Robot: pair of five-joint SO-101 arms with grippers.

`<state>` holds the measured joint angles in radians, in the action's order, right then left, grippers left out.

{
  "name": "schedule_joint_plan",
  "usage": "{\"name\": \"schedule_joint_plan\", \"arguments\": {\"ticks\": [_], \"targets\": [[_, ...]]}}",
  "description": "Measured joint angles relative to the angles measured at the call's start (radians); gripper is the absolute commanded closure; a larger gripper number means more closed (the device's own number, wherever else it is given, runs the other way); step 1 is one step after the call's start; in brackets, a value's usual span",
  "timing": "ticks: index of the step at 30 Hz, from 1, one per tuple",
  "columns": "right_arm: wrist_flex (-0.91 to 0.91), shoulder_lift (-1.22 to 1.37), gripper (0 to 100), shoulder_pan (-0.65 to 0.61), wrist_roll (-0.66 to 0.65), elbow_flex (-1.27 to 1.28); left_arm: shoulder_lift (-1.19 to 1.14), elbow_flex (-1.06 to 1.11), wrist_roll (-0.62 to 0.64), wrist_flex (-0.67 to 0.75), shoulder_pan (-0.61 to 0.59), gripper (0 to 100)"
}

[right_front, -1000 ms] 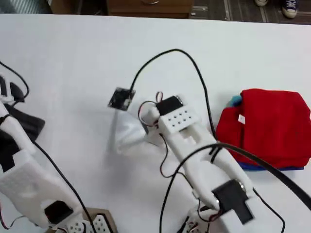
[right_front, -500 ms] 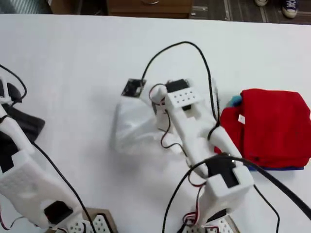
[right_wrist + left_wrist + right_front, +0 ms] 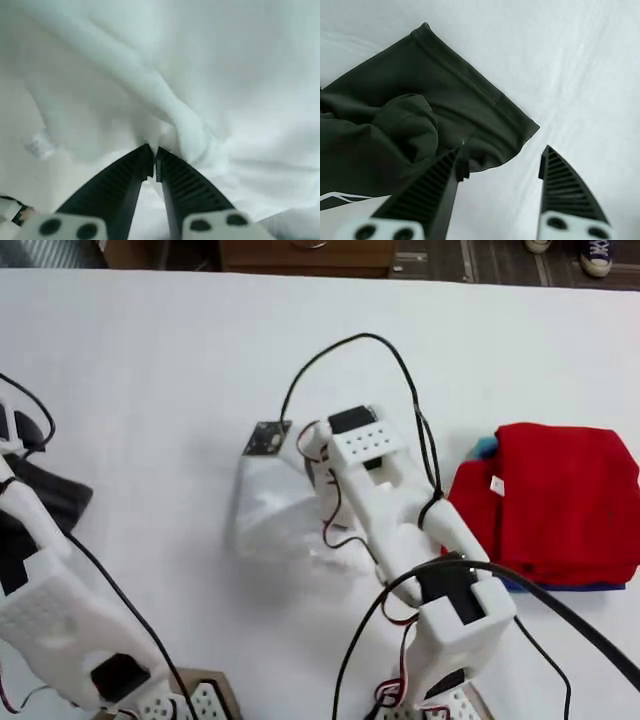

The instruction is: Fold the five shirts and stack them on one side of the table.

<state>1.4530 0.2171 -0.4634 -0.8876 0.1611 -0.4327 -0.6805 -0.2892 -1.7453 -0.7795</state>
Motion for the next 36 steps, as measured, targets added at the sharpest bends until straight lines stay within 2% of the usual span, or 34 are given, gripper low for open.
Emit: {"name": "schedule_joint_plan", "arguments": {"ticks": [10, 18, 25, 29, 36], "targets": [[0.106, -0.226, 95.3, 0.000, 0.000, 0.021, -0.138, 0.000, 0.000, 0.011, 0.000, 75], [0.072, -0.227, 75.9, 0.000, 0.000, 0.169, -0.140, 0.000, 0.000, 0.028, 0.000, 75], [0.084, -0.285, 76.1, 0.000, 0.000, 0.138, -0.140, 0.000, 0.000, 0.028, 0.000, 75], [-0.003, -0.305, 76.0, 0.006, -0.002, 0.121, -0.140, 0.000, 0.000, 0.028, 0.000, 75], [-0.095, -0.167, 76.1, 0.009, 0.000, 0.121, -0.140, 0.000, 0.000, 0.028, 0.000, 75]]}}
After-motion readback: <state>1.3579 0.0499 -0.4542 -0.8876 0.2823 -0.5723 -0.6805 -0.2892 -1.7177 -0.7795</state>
